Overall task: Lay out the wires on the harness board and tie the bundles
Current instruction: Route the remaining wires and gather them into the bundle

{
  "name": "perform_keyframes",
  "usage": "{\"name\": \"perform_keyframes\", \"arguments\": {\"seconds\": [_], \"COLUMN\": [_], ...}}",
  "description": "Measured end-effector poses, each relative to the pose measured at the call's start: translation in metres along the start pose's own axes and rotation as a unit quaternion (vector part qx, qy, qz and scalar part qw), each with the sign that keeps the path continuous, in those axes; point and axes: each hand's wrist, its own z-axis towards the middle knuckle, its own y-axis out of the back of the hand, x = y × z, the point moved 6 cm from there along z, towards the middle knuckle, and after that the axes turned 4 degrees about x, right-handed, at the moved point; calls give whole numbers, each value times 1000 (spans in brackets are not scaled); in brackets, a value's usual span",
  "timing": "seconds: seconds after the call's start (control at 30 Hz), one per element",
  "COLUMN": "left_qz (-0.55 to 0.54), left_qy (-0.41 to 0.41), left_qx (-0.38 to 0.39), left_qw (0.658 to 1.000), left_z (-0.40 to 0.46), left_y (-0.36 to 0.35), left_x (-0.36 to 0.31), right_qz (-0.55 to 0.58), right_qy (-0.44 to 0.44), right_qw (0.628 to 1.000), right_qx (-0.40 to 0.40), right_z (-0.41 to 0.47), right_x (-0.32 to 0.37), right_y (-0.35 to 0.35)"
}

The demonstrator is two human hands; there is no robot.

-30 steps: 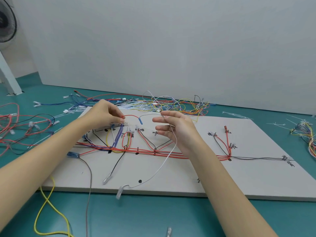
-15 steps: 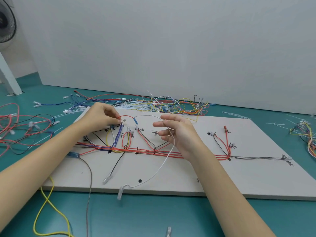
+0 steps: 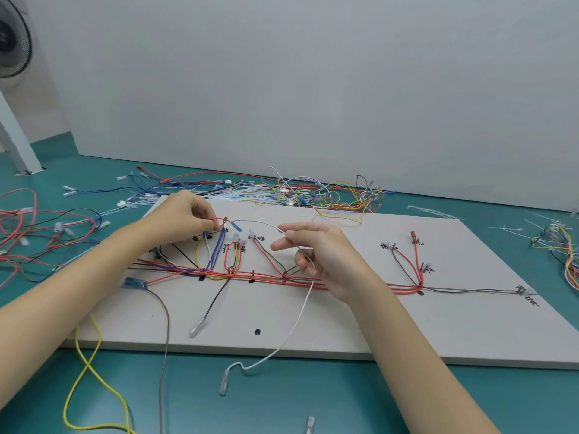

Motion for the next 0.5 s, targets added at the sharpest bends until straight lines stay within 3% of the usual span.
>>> {"name": "perform_keyframes", "arguments": {"seconds": [0.33,0.5], "left_qz": [-32,-35], "left_qy": [-5,17], "left_qx": [10,-20], "left_qw": [999,999], "left_z": [-2,-2], "left_y": [2,3], "left_x": [5,10], "right_qz": [-42,-50], "right_qy": [-12,-9], "right_qw": [992,991], "right_qx": [117,127], "right_z": [-11,-14], "right_x": [-3,-5], "right_y": [-39,-50]}}
